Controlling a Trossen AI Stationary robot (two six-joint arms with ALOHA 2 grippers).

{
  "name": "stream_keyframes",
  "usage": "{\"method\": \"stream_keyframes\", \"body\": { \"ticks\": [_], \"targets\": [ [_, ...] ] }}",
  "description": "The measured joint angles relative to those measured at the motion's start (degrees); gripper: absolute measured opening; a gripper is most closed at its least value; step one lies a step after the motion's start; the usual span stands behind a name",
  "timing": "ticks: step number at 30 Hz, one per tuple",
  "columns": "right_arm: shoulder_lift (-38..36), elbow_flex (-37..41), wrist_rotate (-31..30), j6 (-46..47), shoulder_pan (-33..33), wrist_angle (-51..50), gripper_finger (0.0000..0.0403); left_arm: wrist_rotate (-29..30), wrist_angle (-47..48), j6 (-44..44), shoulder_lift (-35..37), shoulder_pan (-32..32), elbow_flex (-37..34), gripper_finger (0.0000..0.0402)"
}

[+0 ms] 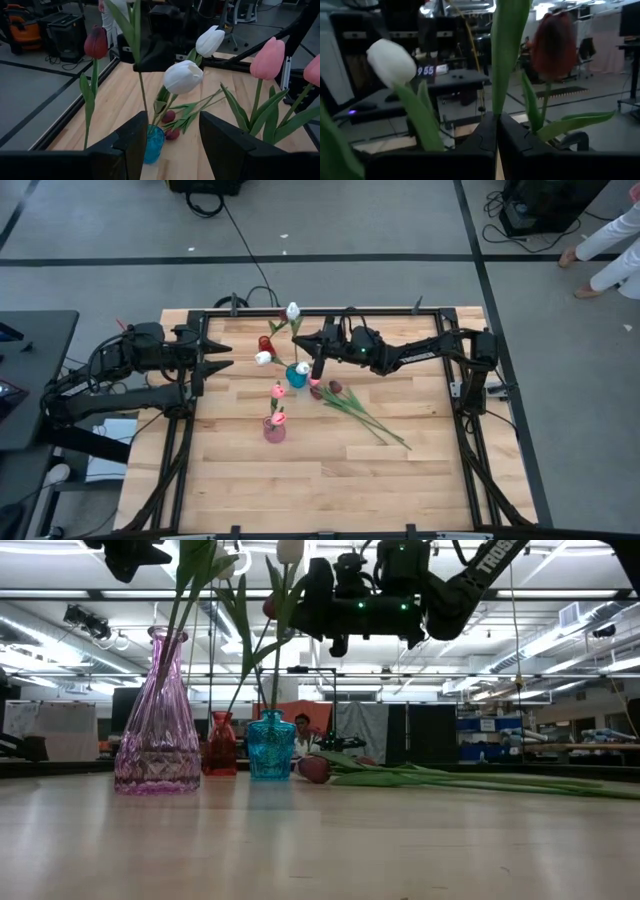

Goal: Sort flowers into vase by color
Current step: Put the white flower into the blue vase, then put the right red flower into the red vase

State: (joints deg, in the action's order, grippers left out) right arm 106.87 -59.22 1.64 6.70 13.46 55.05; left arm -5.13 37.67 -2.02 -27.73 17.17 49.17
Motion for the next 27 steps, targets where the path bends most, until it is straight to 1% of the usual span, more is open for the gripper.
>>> {"method": "stream_keyframes", "body": {
  "ticks": [3, 5, 10, 13, 15, 19, 21, 24, 27],
  "targets": [
    [-0.04, 0.0, 2.92, -1.48, -0.25, -1.41, 0.0018, -0.01, 0.01, 0.0, 0.0, -0.01, 0.0, 0.0186],
    [-0.12, 0.0, 5.14, -2.22, -0.33, -4.4, 0.0027, 0.01, 0.04, 0.0, 0.0, -0.02, 0.0, 0.0186],
    [-0.25, 0.0, 8.83, -0.15, -0.27, -15.39, 0.007, 0.01, 0.04, 0.0, 0.0, 0.0, 0.0, 0.0186],
    [-2.09, 0.0, 9.82, 0.51, 0.02, -25.08, 0.0097, 0.01, 0.4, -0.19, 0.03, 0.0, 0.0, 0.0186],
    [-4.39, -0.01, 9.05, 0.07, 0.06, -33.1, 0.0113, -0.01, 0.8, -0.17, 0.04, -0.02, 0.0, 0.0186],
    [-9.23, -0.02, 2.25, -1.76, -0.51, -51.32, 0.0133, -0.01, 0.69, -0.18, 0.02, -0.02, 0.0, 0.0186],
    [-11.14, -0.02, -0.61, -0.95, -1.15, -59.97, 0.0137, 0.01, 0.24, -0.17, 0.02, 0.0, 0.0, 0.0186],
    [-12.61, -0.02, -0.14, 2.87, -2.61, -71.58, 0.0137, 0.01, -0.17, -0.17, 0.02, -0.01, 0.0, 0.0186],
    [-11.74, -0.02, -0.37, 6.75, -5.48, -80.15, 0.0134, 0.48, -0.9, 0.05, 0.02, -0.01, 0.0, 0.0186]
  ]
}}
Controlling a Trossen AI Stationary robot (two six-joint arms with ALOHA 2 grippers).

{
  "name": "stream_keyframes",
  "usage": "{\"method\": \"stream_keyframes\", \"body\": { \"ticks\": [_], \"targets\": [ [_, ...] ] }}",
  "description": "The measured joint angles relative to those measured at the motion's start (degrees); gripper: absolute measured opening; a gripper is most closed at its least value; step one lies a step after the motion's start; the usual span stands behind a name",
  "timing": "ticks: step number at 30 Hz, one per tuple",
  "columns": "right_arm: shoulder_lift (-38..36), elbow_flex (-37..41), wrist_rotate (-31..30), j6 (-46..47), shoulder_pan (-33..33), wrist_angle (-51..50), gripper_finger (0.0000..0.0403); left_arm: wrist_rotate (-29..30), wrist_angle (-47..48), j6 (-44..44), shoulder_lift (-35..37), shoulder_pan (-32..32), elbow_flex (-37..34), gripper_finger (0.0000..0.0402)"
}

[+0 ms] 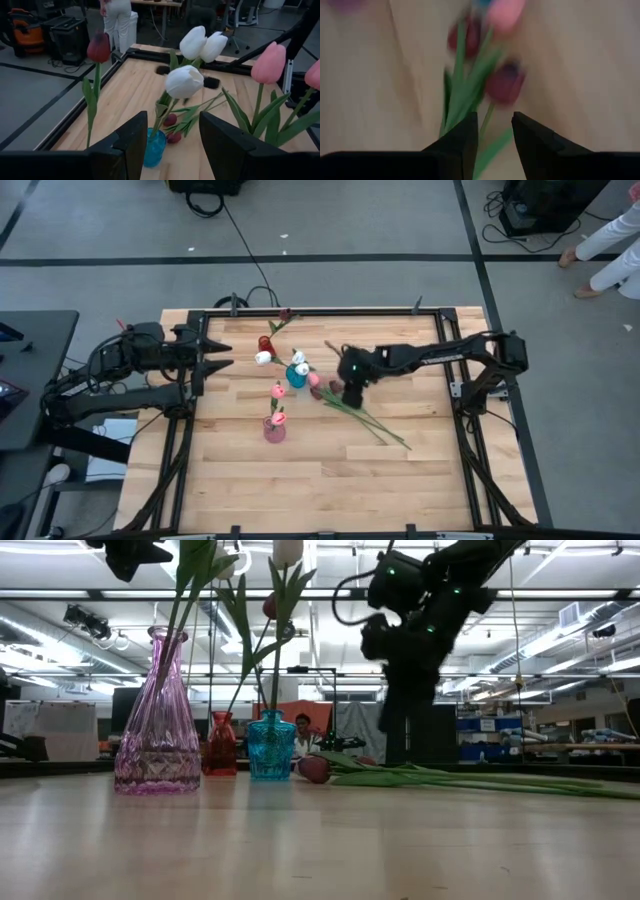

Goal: Sort flowers into vase by color
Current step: Put the right red flower into the red vase

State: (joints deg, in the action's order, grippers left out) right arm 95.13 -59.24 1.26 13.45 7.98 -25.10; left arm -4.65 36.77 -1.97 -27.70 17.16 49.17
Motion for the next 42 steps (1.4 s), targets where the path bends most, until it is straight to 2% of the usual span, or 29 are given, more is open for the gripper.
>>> {"method": "stream_keyframes", "body": {
  "ticks": [4, 9, 16, 19, 29, 35, 42],
  "targets": [
    [2.1, 0.02, -4.46, 2.78, -3.72, -3.58, 0.0132, 0.31, -0.83, 0.04, -0.02, -0.01, 0.0, 0.0186],
    [2.3, -0.02, -4.98, 6.09, -5.04, -4.37, 0.0131, 0.7, -1.44, 0.07, -0.02, -0.01, 0.0, 0.0186],
    [2.32, -2.11, -0.05, 12.37, -5.06, -17.72, 0.0131, 2.78, -1.42, 1.62, -0.02, 0.01, 0.0, 0.0186],
    [2.28, -2.64, 2.73, 15.08, -5.37, -19.98, 0.0131, 2.99, -1.43, 1.65, -0.02, 0.0, 0.0, 0.0186],
    [2.32, -2.6, 2.69, 19.11, -8.31, -20.17, 0.013, 3.02, -3.52, 1.59, -0.02, 0.01, 0.0, 0.0186],
    [5.53, -2.52, -0.93, 18.46, -10.51, -19.5, 0.0129, 3.01, -4.23, 1.57, 0.0, 0.01, 0.0, 0.0186],
    [9.53, -2.61, -1.67, 18.27, -11.64, -19.17, 0.0128, 2.98, -4.22, 1.63, 0.0, -0.01, 0.0, 0.0186]
  ]
}}
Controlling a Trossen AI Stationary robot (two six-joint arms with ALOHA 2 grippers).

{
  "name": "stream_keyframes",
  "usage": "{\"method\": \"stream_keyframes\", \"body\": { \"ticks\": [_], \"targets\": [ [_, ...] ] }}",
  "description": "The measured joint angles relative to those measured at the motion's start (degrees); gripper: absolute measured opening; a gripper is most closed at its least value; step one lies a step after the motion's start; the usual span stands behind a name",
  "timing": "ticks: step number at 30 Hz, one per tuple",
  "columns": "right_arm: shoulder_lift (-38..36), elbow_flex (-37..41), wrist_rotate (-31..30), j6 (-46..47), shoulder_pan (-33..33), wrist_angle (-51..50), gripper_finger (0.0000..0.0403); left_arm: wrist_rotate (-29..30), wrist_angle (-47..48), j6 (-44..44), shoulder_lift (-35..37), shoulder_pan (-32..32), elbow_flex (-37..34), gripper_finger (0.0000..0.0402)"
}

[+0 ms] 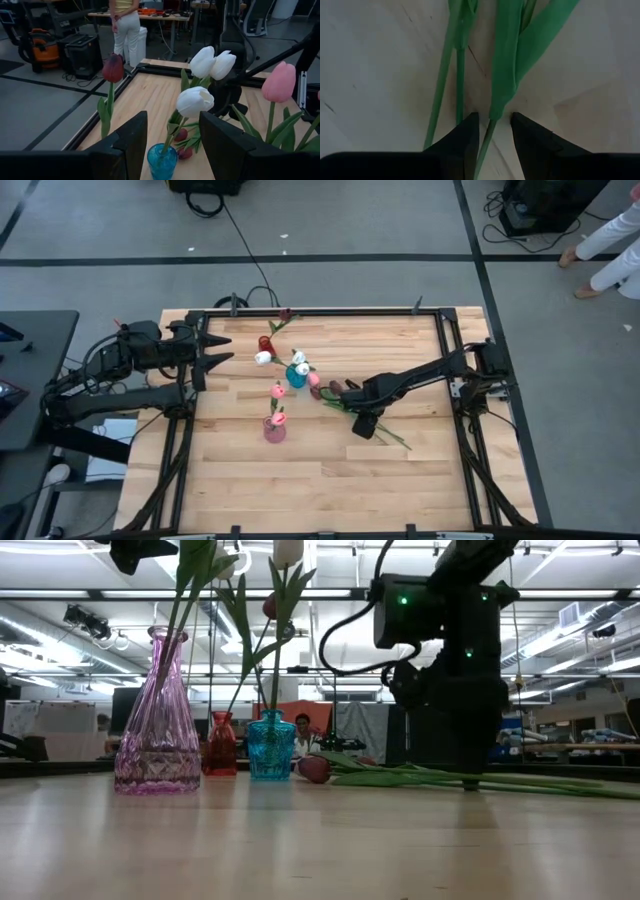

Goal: Sort flowers into vase by color
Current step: Put the right red flower into the red vase

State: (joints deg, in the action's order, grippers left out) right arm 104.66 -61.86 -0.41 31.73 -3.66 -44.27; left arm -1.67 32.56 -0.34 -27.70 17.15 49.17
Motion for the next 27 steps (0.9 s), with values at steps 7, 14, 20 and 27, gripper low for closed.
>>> {"method": "stream_keyframes", "body": {
  "ticks": [7, 14, 20, 27],
  "targets": [
    [0.11, 0.01, -1.5, 0.04, 0.14, -0.28, 0.0077, -0.07, 0.02, 0.03, -0.02, 0.02, 0.0, 0.0186],
    [-4.45, 0.17, -1.95, 0.84, 0.96, -0.63, 0.0016, -0.09, 0.64, -0.04, 0.22, 0.01, 1.22, 0.0186],
    [-14.08, 0.14, -6.51, 1.1, 0.96, -0.51, 0.0018, -0.09, 0.0, -0.07, 0.35, 0.02, 5.58, 0.0186],
    [-24.03, 0.14, -14.49, -3.11, 0.06, 8.6, 0.0013, -1.41, 1.57, -1.37, 0.22, 0.02, 5.68, 0.0186]
  ]
}}
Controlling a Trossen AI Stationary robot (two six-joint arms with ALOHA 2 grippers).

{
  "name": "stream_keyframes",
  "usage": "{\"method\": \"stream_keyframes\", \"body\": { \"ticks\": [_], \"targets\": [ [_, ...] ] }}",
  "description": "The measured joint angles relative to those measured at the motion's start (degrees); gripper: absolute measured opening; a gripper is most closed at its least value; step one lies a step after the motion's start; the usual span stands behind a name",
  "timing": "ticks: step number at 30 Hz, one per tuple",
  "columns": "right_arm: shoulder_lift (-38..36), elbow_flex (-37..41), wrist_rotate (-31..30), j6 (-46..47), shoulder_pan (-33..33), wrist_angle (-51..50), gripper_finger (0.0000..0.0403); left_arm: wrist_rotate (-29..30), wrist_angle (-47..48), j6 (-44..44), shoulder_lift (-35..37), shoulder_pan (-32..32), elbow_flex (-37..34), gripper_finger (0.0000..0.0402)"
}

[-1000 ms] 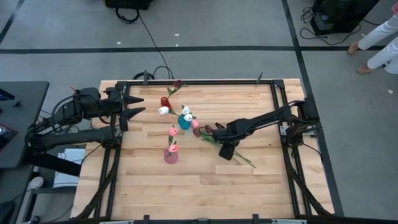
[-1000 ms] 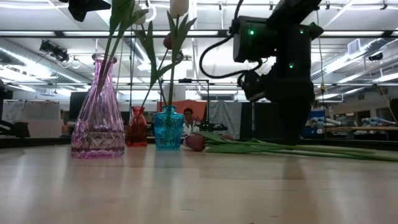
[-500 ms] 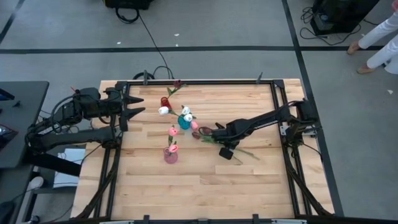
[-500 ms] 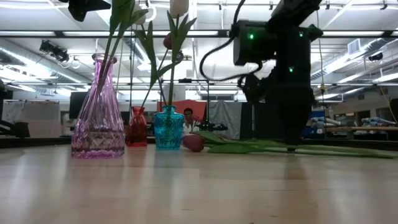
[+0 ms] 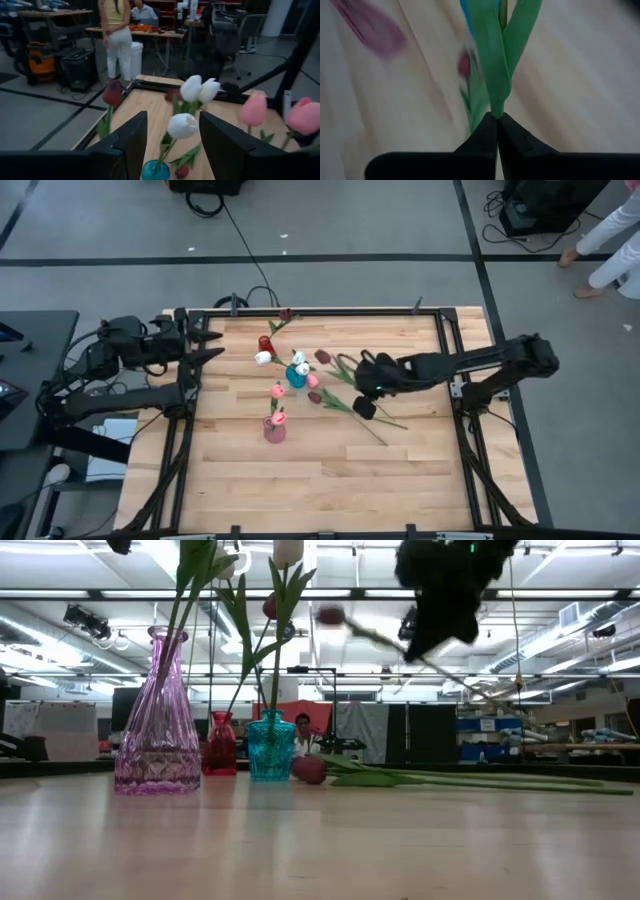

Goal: Sort flowers into vase by color
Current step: Put the right red flower into the red vase

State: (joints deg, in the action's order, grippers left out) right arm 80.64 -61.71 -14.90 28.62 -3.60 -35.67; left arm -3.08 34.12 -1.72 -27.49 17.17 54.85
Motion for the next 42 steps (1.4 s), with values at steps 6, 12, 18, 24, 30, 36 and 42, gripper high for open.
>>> {"method": "stream_keyframes", "body": {
  "ticks": [6, 12, 18, 24, 30, 36, 42],
  "targets": [
    [-7.6, 0.0, 0.41, -4.2, -0.33, 12.72, 0.0015, -6.59, 0.02, -5.14, 0.02, -0.02, 0.0, 0.0186],
    [-9.83, -0.02, 6.51, -17.35, -2.42, 37.19, 0.0015, -10.08, -3.16, -5.91, -0.79, -0.02, -0.02, 0.0186],
    [-5.09, -5.36, 16.83, -21.45, 1.78, 49.44, 0.0014, -10.48, -5.53, -6.21, -7.66, -0.02, 2.69, 0.0186],
    [5.94, -22.73, 23.96, -22.89, 5.69, 41.53, 0.0015, -12.96, -2.0, -2.54, -16.07, -0.02, 9.56, 0.0186],
    [16.62, -41.75, 27.71, -26.8, 8.78, 29.79, 0.0015, -15.31, -2.03, 0.36, -20.86, -0.02, 16.63, 0.0186],
    [24.75, -55.1, 31.79, -28.67, 11.39, 26.57, 0.0015, -16.27, -2.0, 1.61, -23.62, -0.02, 20.87, 0.0186],
    [30.19, -61.02, 34.49, -28.81, 12.59, 25.76, 0.0016, -15.78, -2.07, 4.6, -24.0, 0.09, 21.01, 0.0186]
  ]
}}
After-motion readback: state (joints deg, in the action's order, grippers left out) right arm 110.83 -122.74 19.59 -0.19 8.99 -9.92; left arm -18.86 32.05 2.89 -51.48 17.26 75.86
